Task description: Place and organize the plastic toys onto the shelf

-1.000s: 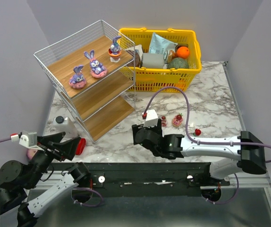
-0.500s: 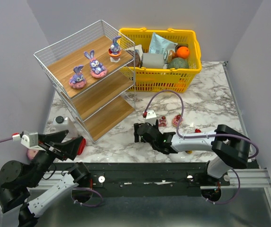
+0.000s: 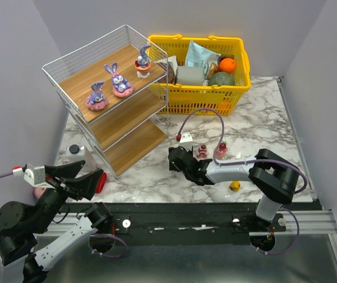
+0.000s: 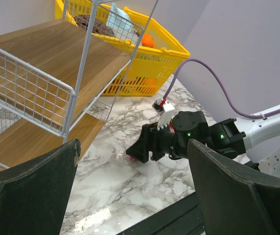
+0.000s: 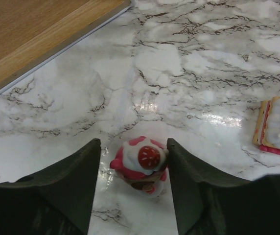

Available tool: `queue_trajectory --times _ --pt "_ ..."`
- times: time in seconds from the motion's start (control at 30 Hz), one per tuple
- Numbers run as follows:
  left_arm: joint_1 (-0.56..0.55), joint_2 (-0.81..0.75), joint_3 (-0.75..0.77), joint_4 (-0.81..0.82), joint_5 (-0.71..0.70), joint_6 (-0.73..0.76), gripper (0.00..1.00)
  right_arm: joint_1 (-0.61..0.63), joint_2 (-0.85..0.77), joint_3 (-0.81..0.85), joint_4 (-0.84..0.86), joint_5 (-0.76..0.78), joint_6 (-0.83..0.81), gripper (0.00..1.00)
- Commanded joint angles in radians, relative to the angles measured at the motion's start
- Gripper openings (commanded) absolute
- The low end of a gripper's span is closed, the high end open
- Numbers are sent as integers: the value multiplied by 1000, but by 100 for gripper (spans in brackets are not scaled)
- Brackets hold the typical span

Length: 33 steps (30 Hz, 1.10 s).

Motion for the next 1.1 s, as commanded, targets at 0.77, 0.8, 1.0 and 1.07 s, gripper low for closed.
queue_trajectory --times 0.77,0.8,1.0,1.07 --pt "-3 26 166 -5 -38 61 99 138 -112 471 -429 68 23 3" --pt "-3 34 176 -8 -41 61 99 147 -101 500 -433 69 15 4" --pt "-3 60 226 -23 -50 73 99 183 -14 712 -449 92 -57 6" --pt "-3 60 235 -26 -50 72 99 183 10 779 -449 108 -86 6"
